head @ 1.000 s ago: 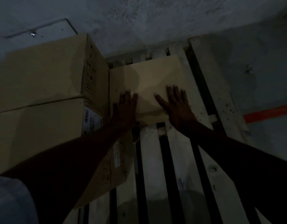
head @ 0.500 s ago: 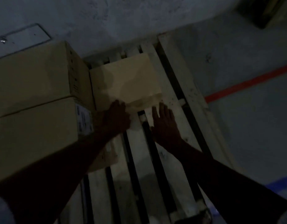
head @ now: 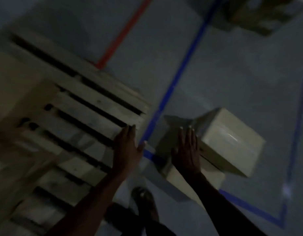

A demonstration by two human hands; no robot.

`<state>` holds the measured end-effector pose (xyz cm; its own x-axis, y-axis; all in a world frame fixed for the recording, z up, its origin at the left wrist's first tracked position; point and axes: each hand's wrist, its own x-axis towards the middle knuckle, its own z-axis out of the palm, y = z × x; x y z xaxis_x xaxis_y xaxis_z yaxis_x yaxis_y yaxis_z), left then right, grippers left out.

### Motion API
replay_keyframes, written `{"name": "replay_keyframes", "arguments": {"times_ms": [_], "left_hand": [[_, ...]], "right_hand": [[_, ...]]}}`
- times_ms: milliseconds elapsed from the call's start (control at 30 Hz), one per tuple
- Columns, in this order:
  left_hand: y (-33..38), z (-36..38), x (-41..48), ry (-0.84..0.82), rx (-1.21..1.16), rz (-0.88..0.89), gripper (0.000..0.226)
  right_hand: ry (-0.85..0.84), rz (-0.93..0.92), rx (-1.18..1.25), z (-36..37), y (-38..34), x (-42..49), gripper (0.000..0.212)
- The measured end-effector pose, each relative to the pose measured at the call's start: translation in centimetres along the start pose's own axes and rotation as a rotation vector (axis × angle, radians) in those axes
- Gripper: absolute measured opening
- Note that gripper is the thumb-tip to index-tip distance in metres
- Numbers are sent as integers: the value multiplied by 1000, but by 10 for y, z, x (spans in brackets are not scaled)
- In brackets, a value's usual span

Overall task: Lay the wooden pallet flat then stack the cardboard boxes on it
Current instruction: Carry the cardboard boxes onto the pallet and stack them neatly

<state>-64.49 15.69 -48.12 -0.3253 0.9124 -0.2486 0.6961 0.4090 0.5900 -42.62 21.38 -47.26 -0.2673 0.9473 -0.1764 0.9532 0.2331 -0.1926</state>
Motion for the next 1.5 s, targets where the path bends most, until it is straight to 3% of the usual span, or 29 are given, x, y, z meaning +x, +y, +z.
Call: {"name": "replay_keyframes", "arguments": {"times_ms": [200,267,333,467,533,667,733,933,1033,1100,1200,1267,1333,1433,1467,1500], "left_hand": [[107,106,-55,-405,-214,-32,81],[128,162,-73,-486,-199,-28,79],[128,187,-73,-545,-185,-43,79],[103,284,-75,-564,36,14,81],[85,316,-67,-544,121,-18,91],[48,360,-50,-516,111,-180,115],[44,363,-46,-510,8,-308,120],[53,306,-65,-367,-261,-446,99],[64,246,-73,-211,-366,-372,46],[75,196,-72,-109,-430,-318,29],[85,126,-57,35,-424,-237,35],[85,77,-43,75,-417,-251,37],[81,37,-36,48,-486,-257,27],[64,1,-33,28,-735,-342,9],[58,-8,-32,22,-758,-370,27],[52,-16,-31,-15,-730,-404,61]], "right_hand": [[-30,480,36,9,148,-107,83],[-76,594,62,37,201,-134,81],[-114,595,91,57,218,-140,81],[-237,558,95,136,270,-160,85],[-305,629,140,169,286,-166,92],[-295,938,571,214,309,-164,104],[-233,969,739,222,306,-162,109],[-151,1113,688,194,266,-165,104],[-250,1116,698,162,233,-162,110],[-295,1103,744,141,202,-155,113],[-293,1107,907,108,149,-141,121],[-183,1091,1061,88,119,-128,118],[-50,1058,1218,67,95,-112,106],[2,1028,1321,40,76,-90,102],[16,1035,1329,33,75,-85,103],[36,1045,1358,26,74,-81,104]]}}
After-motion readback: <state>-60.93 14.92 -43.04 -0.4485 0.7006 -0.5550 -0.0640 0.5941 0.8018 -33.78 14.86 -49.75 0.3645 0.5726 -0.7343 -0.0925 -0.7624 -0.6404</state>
